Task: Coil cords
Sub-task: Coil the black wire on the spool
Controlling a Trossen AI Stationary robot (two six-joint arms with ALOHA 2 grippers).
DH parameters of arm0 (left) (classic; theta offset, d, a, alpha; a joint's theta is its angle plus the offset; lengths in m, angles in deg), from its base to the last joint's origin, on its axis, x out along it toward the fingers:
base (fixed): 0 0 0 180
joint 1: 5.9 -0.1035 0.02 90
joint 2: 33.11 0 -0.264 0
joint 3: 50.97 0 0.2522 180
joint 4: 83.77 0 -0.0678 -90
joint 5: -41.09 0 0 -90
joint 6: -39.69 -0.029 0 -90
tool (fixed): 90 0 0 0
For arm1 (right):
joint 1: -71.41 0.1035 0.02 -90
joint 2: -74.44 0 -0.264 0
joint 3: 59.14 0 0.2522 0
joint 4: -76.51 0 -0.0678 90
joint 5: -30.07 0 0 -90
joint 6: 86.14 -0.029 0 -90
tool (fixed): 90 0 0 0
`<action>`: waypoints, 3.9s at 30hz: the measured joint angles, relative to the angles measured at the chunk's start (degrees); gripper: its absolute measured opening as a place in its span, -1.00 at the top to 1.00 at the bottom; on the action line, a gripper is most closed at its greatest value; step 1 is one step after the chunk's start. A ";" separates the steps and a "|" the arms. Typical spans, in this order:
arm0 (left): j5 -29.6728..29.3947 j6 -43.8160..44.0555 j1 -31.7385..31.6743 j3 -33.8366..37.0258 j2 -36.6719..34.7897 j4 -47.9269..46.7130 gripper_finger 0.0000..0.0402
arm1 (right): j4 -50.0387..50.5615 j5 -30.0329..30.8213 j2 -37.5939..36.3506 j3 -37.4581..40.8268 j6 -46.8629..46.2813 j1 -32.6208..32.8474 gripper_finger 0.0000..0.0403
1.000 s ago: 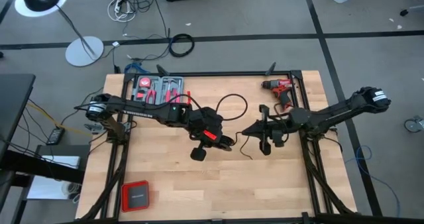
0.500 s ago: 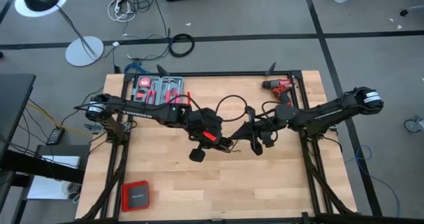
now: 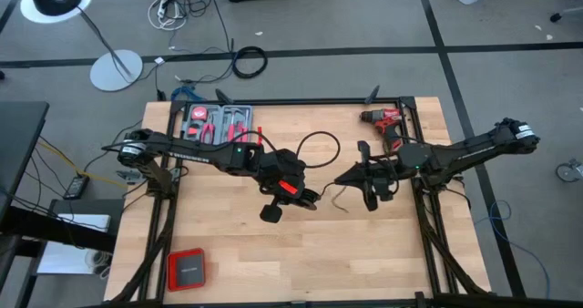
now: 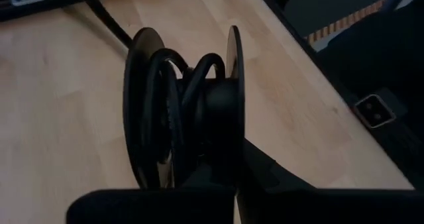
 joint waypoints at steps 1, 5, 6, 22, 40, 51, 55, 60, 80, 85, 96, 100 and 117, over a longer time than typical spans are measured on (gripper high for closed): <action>-0.32 0.02 0.01 0.00 0.00 -0.10 1.00 | 0.41 0.75 -0.79 0.00 -1.53 0.77 0.99; -1.83 0.61 0.00 0.02 0.00 -0.26 1.00 | 1.81 1.19 -2.96 0.00 -8.35 3.20 0.99; -1.88 0.89 0.00 0.02 0.00 -0.26 1.00 | 2.09 1.21 -3.26 0.00 -8.74 3.75 0.99; -2.10 -0.94 0.39 0.02 0.00 1.97 1.00 | 5.60 2.02 2.45 0.00 -12.12 -0.77 0.99; -13.36 -9.09 0.39 0.02 0.00 8.63 1.00 | 15.66 -5.57 5.75 0.00 -22.22 4.13 0.99; -17.74 -10.58 0.37 0.02 0.00 10.40 1.00 | 19.73 -0.73 5.75 0.00 -22.59 7.30 0.99; -17.95 -10.58 0.37 0.02 0.00 10.40 1.00 | 22.76 0.18 5.46 0.00 -25.05 8.13 0.99; -17.95 -10.51 0.39 0.02 0.00 10.32 1.00 | 28.56 4.68 5.16 0.00 -28.72 10.05 0.99; -19.95 -10.59 0.70 0.02 0.00 9.38 1.00 | 41.80 19.57 3.78 0.02 -49.07 18.64 0.99; -20.02 -9.55 0.70 0.02 0.00 7.67 1.00 | 41.26 32.29 3.54 0.02 -43.52 23.53 0.99; -20.00 -8.84 0.70 0.02 0.00 7.27 1.00 | 27.42 45.65 3.34 0.02 -23.61 25.84 0.99; -19.98 -8.34 0.70 0.02 0.00 6.75 1.00 | 18.44 45.00 3.35 0.02 -18.66 25.30 0.99; -15.99 -5.37 0.68 0.02 0.00 6.37 1.00 | -0.02 22.89 3.36 0.02 5.96 13.98 0.99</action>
